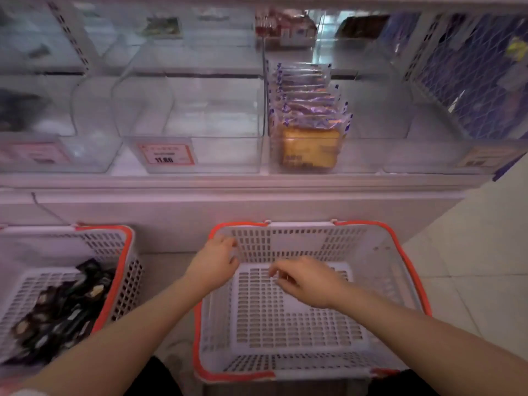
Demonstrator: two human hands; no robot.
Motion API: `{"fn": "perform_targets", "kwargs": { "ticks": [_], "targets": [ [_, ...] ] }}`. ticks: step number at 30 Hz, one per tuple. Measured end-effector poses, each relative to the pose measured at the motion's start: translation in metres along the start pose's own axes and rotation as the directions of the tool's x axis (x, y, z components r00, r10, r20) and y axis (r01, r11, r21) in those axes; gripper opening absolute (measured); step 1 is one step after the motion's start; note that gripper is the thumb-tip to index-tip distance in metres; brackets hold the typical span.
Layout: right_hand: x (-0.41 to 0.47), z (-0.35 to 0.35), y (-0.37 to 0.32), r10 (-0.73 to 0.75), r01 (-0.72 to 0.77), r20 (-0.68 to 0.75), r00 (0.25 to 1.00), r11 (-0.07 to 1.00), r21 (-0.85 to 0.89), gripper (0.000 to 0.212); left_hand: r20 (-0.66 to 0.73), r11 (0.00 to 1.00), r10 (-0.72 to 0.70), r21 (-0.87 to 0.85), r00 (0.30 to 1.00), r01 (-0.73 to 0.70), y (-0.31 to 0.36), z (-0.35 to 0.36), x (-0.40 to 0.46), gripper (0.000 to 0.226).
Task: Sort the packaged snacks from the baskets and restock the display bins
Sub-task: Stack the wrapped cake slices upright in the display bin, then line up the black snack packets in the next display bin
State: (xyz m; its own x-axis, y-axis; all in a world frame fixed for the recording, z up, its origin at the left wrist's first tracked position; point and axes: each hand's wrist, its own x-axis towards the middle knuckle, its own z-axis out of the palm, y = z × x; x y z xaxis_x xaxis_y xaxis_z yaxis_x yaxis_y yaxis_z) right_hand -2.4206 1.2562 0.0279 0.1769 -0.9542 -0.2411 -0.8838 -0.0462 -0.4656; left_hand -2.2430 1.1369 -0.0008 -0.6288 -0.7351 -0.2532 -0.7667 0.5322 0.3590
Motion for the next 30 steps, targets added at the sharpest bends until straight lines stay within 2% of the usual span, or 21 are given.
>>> {"fn": "perform_targets", "kwargs": {
  "ticks": [2, 4, 5, 7, 8, 10, 13, 16, 19, 21, 24, 27, 30],
  "targets": [
    [0.001, 0.028, -0.004, 0.036, -0.042, 0.082, 0.996, 0.997, 0.066, 0.022, -0.020, 0.986, -0.166, -0.019, 0.986, 0.165, -0.024, 0.028, -0.019, 0.042],
    [0.000, 0.055, -0.006, 0.074, -0.092, 0.145, 0.987, 0.988, 0.122, 0.020, -0.016, 0.941, -0.321, -0.115, 0.947, 0.317, -0.040, 0.049, -0.032, 0.046],
    [-0.002, 0.067, -0.007, 0.093, -0.117, 0.157, 0.983, 0.982, 0.149, 0.019, 0.021, 0.896, -0.391, -0.220, 0.920, 0.385, -0.045, 0.057, -0.036, 0.048],
    [-0.006, 0.090, -0.011, 0.137, -0.167, 0.150, 0.979, 0.964, 0.209, 0.018, 0.145, 0.739, -0.472, -0.473, 0.870, 0.480, -0.051, 0.071, -0.042, 0.047],
    [-0.008, 0.099, -0.013, 0.171, -0.201, 0.140, 0.975, 0.948, 0.246, 0.018, 0.193, 0.648, -0.474, -0.584, 0.859, 0.489, -0.052, 0.075, -0.044, 0.046],
    [-0.012, 0.116, -0.020, 0.250, -0.272, 0.108, 0.962, 0.907, 0.321, 0.018, 0.204, 0.507, -0.485, -0.727, 0.850, 0.463, -0.053, 0.077, -0.044, 0.035],
    [-0.015, 0.131, -0.030, 0.344, -0.331, 0.037, 0.938, 0.864, 0.379, 0.026, 0.181, 0.394, -0.500, -0.824, 0.847, 0.408, -0.042, 0.067, -0.041, 0.018],
    [-0.018, 0.134, -0.040, 0.403, -0.336, -0.047, 0.914, 0.817, 0.468, 0.042, 0.226, 0.298, -0.385, -0.887, 0.895, 0.352, -0.010, 0.056, -0.040, 0.025],
    [-0.025, 0.130, -0.037, 0.443, -0.314, -0.173, 0.880, 0.815, 0.487, 0.058, 0.269, 0.232, -0.215, -0.920, 0.939, 0.317, 0.035, 0.054, -0.040, 0.020],
    [-0.038, 0.121, -0.025, 0.487, -0.327, -0.215, 0.846, 0.795, 0.511, 0.064, 0.285, 0.263, -0.092, -0.917, 0.954, 0.300, 0.063, 0.054, -0.035, 0.025],
    [-0.070, 0.105, 0.009, 0.605, -0.460, -0.238, 0.760, 0.759, 0.461, 0.052, 0.269, 0.388, 0.076, -0.895, 0.960, 0.220, 0.103, 0.059, -0.024, 0.031],
    [-0.104, 0.094, 0.049, 0.695, -0.587, -0.251, 0.674, 0.710, 0.389, 0.039, 0.188, 0.532, 0.116, -0.841, 0.975, 0.099, 0.136, 0.072, -0.014, 0.027],
    [-0.129, 0.089, 0.091, 0.798, -0.710, -0.238, 0.553, 0.602, 0.365, 0.025, 0.176, 0.718, 0.167, -0.696, 0.970, 0.003, 0.157, 0.089, -0.007, 0.029]
  ]
}}
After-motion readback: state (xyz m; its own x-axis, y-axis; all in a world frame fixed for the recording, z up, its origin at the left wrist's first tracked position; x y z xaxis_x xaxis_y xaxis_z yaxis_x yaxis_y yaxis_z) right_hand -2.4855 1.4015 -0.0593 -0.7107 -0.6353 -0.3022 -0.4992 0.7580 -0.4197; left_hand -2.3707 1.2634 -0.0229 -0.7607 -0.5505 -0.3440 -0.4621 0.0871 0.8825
